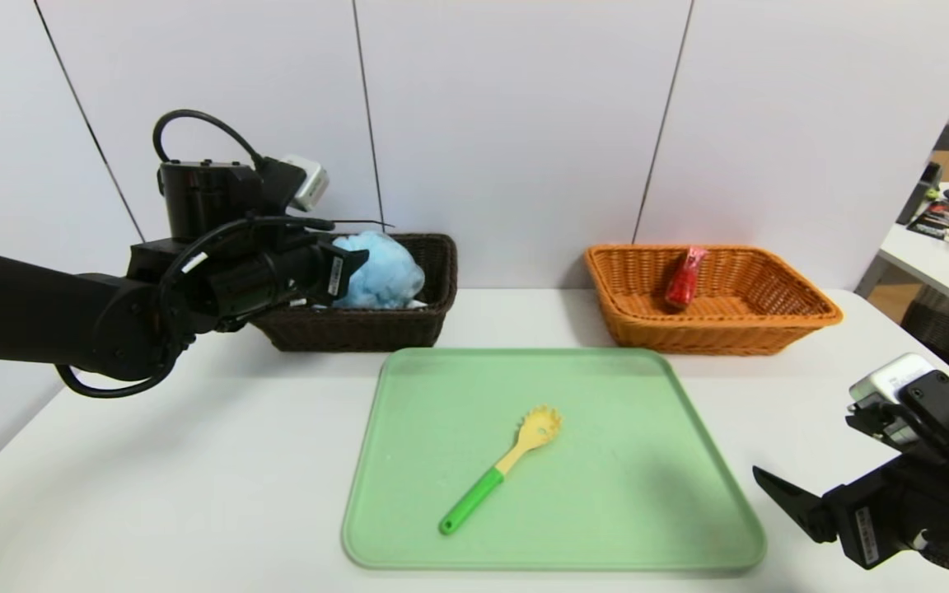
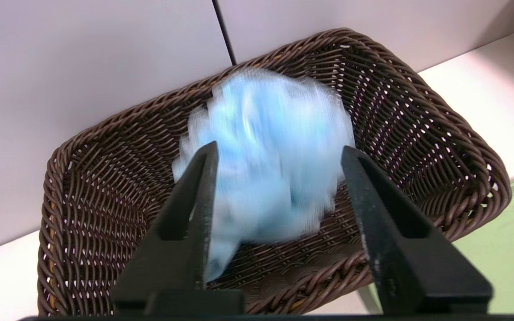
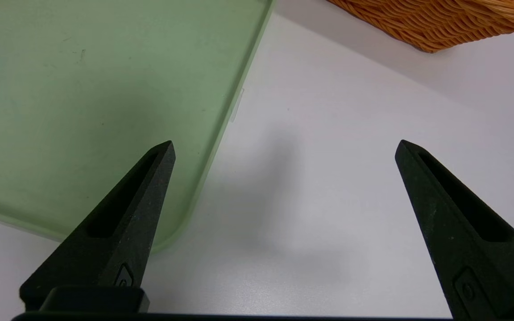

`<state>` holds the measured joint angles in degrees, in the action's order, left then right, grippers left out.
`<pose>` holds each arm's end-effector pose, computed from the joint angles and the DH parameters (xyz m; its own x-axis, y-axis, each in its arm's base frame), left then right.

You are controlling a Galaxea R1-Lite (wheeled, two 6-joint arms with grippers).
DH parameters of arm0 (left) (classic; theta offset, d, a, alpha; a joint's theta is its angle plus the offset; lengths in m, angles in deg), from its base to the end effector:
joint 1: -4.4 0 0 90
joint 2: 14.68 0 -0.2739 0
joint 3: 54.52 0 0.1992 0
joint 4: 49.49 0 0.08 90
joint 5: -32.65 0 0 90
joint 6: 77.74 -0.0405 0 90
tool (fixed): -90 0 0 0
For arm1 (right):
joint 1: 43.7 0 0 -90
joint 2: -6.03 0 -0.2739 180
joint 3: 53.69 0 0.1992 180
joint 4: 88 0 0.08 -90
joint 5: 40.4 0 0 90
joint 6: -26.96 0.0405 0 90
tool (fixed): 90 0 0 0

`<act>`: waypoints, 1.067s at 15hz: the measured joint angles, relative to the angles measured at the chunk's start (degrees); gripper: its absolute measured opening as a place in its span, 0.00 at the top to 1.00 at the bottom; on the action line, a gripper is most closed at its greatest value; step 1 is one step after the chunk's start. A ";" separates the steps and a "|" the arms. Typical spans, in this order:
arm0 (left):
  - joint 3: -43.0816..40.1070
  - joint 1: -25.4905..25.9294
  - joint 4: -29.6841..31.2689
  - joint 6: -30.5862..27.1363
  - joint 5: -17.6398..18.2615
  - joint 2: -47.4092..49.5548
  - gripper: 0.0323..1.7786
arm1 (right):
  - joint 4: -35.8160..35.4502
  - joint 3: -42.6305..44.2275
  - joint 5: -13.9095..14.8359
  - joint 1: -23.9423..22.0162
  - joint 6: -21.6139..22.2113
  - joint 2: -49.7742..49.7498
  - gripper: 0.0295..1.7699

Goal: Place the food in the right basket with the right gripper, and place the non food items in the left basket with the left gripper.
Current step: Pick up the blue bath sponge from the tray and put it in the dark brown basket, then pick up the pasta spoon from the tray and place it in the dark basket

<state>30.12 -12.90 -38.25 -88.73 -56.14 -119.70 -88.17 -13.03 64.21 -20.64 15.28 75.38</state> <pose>0.3594 -0.1128 0.1760 0.9361 -0.3137 -0.1588 0.3403 0.9220 0.1849 0.1723 0.0622 0.1038 0.8811 0.1010 -0.4620 -0.2604 0.9191 -0.2958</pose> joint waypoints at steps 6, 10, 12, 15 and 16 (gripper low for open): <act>-2.80 -6.68 -0.80 0.02 0.05 7.40 0.22 | 0.00 -0.11 0.00 0.05 -0.20 -0.15 0.04; -9.86 -18.29 -2.34 -0.11 -0.63 14.12 0.15 | 0.00 -0.52 0.00 0.05 -0.28 -0.41 0.04; -13.86 -23.30 -3.04 -0.16 -1.48 16.24 0.13 | 0.00 -0.61 -0.02 0.02 -0.28 -0.50 0.04; -19.46 -27.66 -2.73 -0.02 -3.21 16.85 0.10 | -0.02 -0.52 0.00 0.02 -0.30 -0.59 0.04; -20.77 -28.37 -2.60 0.17 -3.38 16.46 0.09 | 0.00 -0.41 -0.02 0.05 -0.35 -0.59 0.04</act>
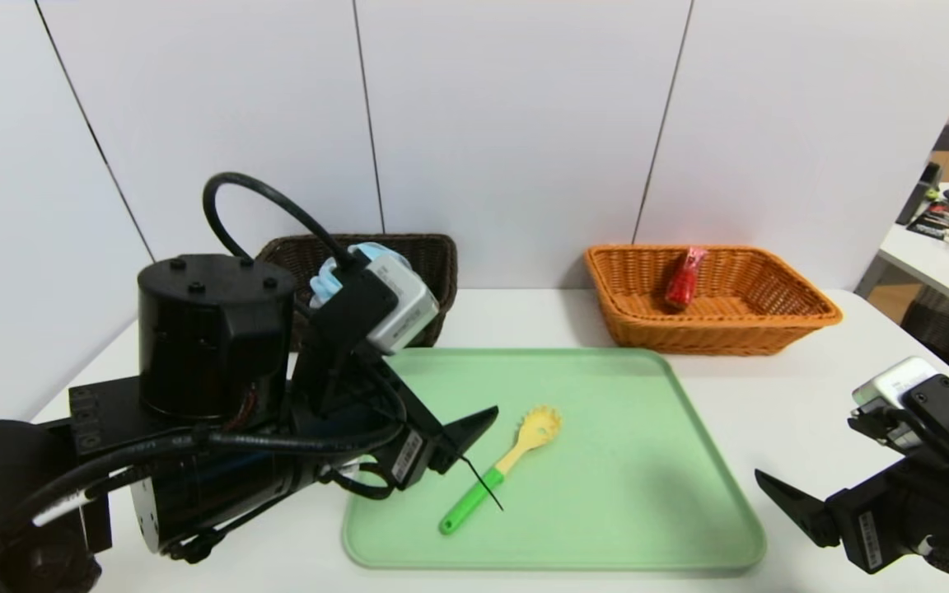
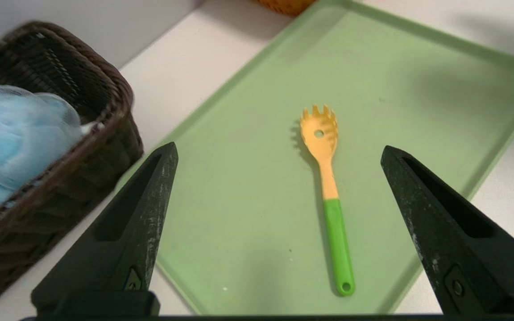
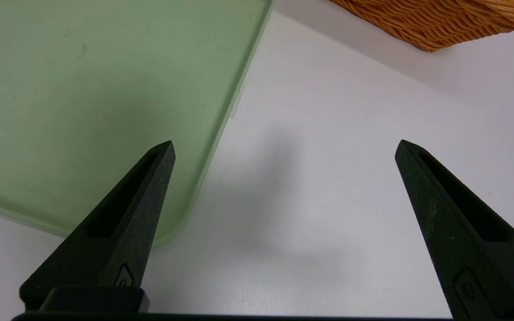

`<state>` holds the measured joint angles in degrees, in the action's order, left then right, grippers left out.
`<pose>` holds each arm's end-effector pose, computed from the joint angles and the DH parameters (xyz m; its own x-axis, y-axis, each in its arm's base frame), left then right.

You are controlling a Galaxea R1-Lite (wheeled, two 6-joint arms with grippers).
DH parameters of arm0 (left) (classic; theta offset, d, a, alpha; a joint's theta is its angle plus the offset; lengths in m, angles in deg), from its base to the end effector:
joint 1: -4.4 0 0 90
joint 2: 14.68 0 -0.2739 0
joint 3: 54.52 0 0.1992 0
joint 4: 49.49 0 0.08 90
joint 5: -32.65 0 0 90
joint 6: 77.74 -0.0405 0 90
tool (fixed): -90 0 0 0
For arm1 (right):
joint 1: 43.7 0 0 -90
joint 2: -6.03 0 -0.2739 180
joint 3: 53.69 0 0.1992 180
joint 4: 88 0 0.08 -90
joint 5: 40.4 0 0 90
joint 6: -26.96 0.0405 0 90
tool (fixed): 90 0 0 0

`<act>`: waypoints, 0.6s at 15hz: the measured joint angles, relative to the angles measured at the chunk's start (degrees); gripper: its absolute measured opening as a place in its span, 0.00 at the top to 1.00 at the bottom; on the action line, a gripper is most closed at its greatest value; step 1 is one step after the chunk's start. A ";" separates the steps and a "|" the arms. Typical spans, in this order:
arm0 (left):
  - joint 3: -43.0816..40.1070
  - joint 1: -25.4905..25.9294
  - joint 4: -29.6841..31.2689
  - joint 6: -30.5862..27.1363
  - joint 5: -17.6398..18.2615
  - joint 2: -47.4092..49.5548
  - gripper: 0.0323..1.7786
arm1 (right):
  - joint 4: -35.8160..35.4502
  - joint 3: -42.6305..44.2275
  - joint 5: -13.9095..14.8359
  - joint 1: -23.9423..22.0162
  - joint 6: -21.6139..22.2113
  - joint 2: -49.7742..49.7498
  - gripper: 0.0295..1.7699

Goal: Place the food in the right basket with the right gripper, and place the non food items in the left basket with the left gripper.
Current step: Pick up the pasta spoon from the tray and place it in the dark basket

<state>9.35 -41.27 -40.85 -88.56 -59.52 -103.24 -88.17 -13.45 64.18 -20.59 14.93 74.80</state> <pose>0.2037 -0.2063 0.1573 0.6982 -0.6605 -0.2763 0.7134 0.6743 0.1907 0.1702 0.0616 0.1036 0.8821 0.1027 -0.4597 -0.2633 0.9168 -0.3004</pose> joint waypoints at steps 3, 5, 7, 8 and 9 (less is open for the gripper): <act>-2.71 -0.63 2.49 0.39 -0.15 -2.21 0.08 | 0.00 0.27 -0.09 -0.02 -0.04 0.02 0.04; -4.19 -0.74 6.97 0.41 -0.37 -4.84 0.07 | 0.00 0.30 -0.11 -0.02 -0.09 0.06 0.04; -5.08 -0.94 11.95 0.72 -1.49 -7.94 0.06 | 0.00 0.30 -0.11 0.00 -0.12 0.13 0.04; -5.24 -1.57 14.31 1.76 -2.54 -9.62 0.06 | 0.00 0.30 -0.11 0.00 -0.06 0.17 0.04; -5.33 -2.82 16.27 3.41 -4.22 -11.33 0.06 | 0.00 0.30 -0.09 0.00 -0.10 0.17 0.04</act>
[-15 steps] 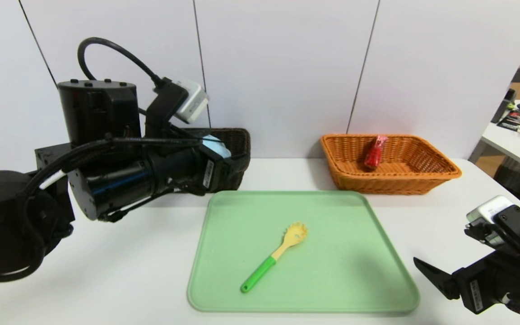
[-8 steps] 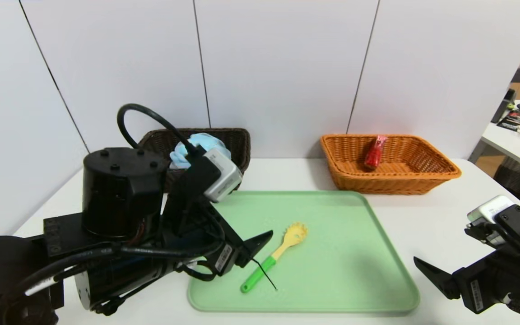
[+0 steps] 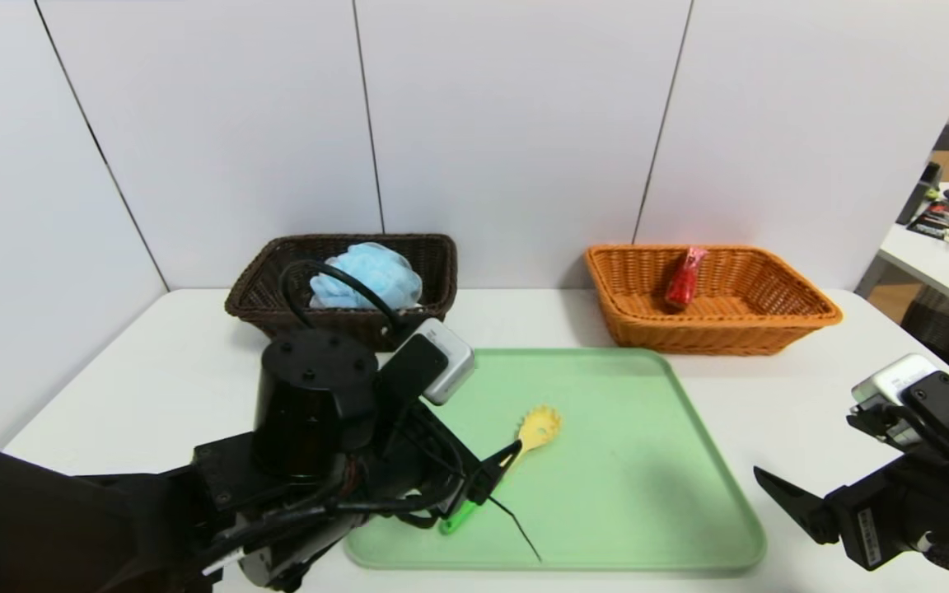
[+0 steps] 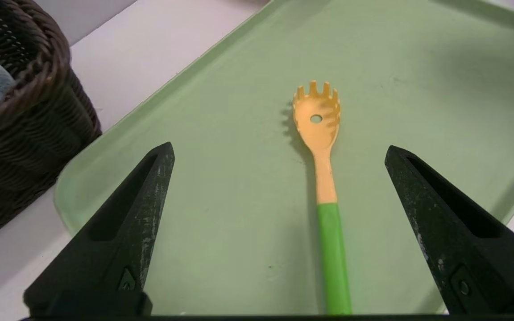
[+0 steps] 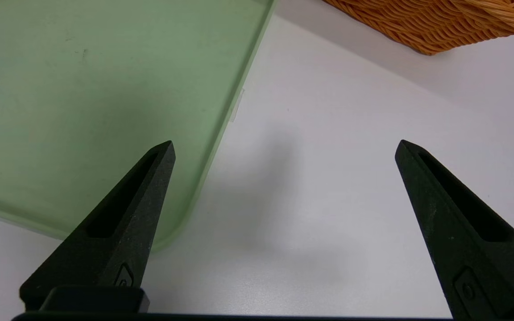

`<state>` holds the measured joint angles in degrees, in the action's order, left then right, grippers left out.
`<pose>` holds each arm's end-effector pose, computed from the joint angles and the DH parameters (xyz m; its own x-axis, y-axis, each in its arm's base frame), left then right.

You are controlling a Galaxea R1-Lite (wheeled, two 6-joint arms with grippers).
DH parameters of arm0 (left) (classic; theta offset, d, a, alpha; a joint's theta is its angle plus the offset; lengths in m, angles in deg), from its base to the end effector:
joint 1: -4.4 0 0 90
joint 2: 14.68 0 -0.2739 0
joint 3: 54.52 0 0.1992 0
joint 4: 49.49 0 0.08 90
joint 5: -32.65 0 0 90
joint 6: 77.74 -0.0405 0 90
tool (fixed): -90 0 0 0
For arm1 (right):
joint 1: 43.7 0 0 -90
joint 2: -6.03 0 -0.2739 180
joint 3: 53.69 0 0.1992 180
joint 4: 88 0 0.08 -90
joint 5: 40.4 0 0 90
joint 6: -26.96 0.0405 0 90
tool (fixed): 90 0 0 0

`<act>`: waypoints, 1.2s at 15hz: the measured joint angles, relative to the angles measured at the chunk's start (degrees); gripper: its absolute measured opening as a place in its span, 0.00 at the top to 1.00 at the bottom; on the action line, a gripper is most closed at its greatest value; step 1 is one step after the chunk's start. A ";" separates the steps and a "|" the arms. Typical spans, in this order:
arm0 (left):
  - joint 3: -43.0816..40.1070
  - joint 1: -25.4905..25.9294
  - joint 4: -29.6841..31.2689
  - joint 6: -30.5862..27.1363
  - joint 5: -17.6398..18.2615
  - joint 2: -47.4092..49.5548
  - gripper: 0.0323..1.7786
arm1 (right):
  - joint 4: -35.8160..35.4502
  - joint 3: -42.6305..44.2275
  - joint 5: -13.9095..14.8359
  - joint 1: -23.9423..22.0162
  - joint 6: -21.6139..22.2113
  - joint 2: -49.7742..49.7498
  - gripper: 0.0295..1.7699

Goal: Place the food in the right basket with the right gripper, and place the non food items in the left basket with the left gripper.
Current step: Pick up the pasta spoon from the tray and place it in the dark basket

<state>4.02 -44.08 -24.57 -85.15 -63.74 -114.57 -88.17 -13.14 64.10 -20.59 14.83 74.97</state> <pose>0.2101 -0.2306 0.1042 0.7152 -0.6399 -0.2811 0.6919 0.7052 0.1549 0.1712 0.0621 0.1045 0.8829 0.1045 -0.4578 -0.2645 0.9162 -0.3009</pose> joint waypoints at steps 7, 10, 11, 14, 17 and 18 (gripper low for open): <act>-0.66 -5.49 1.95 5.16 -4.39 -6.64 0.05 | 0.02 -0.26 0.00 0.00 0.00 -0.12 0.04; -1.10 -5.79 2.12 5.71 -4.41 -7.74 0.05 | 0.02 -0.33 0.00 0.00 0.00 -0.20 0.04; -1.21 -5.79 2.10 6.56 -4.35 -8.13 0.05 | 0.00 -0.34 -0.02 0.00 0.00 -0.22 0.04; -1.35 -5.81 2.45 7.34 -4.44 -9.51 0.05 | 0.00 -0.37 0.00 0.00 -0.02 -0.23 0.04; -1.32 -5.73 5.79 7.66 -4.61 -11.41 0.05 | 0.00 -0.37 0.00 0.00 -0.11 -0.28 0.04; -1.16 -5.60 6.52 7.92 -4.58 -12.00 0.05 | 0.00 -0.41 -0.02 0.00 -0.10 -0.34 0.04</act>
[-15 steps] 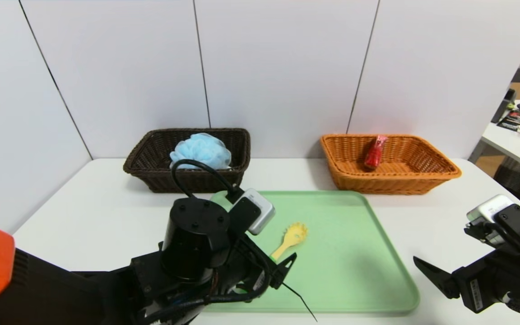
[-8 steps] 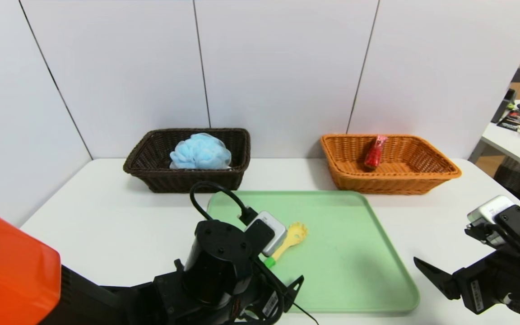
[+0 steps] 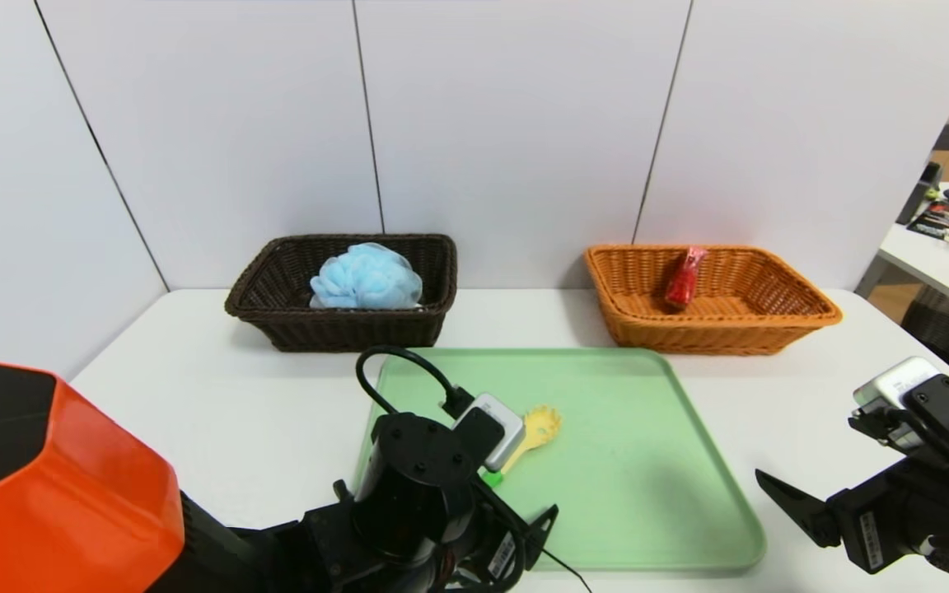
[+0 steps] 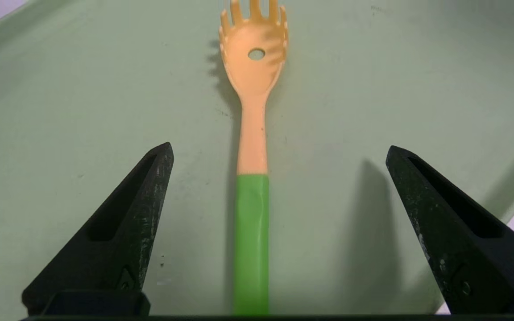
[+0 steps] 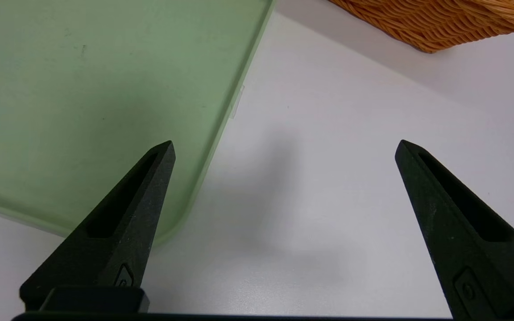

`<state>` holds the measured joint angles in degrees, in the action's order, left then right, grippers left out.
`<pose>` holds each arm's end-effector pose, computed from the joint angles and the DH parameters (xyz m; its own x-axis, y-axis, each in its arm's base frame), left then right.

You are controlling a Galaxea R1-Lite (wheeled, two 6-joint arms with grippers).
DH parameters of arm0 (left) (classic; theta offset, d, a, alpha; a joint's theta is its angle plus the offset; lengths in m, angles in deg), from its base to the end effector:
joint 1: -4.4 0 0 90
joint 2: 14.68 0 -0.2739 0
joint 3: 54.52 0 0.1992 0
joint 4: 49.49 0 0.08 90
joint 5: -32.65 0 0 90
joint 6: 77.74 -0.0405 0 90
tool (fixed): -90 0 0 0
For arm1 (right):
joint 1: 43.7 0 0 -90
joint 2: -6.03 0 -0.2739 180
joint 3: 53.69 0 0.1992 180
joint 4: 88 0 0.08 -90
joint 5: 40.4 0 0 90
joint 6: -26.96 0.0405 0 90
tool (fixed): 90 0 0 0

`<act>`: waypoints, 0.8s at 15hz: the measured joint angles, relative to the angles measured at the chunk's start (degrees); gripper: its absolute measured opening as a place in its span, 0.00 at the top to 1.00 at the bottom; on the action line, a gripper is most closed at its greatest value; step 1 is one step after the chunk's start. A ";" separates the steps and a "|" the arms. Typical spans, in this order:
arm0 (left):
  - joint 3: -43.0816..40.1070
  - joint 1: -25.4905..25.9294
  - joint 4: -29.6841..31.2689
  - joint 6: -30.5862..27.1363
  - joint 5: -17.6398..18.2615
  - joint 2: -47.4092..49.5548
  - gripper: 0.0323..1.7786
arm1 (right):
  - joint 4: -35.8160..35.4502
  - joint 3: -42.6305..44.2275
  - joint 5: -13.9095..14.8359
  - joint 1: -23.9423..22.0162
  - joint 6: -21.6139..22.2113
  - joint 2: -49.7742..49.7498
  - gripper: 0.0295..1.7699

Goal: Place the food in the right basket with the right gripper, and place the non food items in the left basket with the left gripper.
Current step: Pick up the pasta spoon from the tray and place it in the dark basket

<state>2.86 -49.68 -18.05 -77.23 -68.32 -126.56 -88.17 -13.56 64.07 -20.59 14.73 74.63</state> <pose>0.1986 -0.2611 0.0451 0.6840 -0.6199 -0.3845 0.6902 0.7205 0.0663 0.1697 0.0614 0.1035 0.8822 0.1048 -0.4590 -0.2660 0.9153 -0.3023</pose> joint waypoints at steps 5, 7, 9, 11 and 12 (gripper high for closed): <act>0.69 2.18 0.39 0.28 0.06 -1.90 0.05 | 0.02 -0.39 0.02 0.00 0.02 -0.22 0.04; 0.77 3.19 0.39 0.54 0.11 -2.11 0.05 | 0.02 -0.44 0.02 0.00 0.00 -0.24 0.04; 0.66 3.47 0.39 0.59 0.12 -2.17 0.10 | 0.00 -0.41 0.00 0.00 -0.06 -0.24 0.04; 0.59 3.50 0.34 0.56 0.11 -2.15 0.28 | 0.00 -0.23 -0.06 -0.02 -0.17 -0.22 0.04; 0.55 3.52 0.45 0.39 0.06 -2.11 0.36 | -0.02 -0.22 -0.06 -0.02 -0.15 -0.22 0.04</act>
<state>3.41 -46.16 -17.60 -76.84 -68.26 -128.67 -88.19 -13.78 64.01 -20.62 14.58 74.41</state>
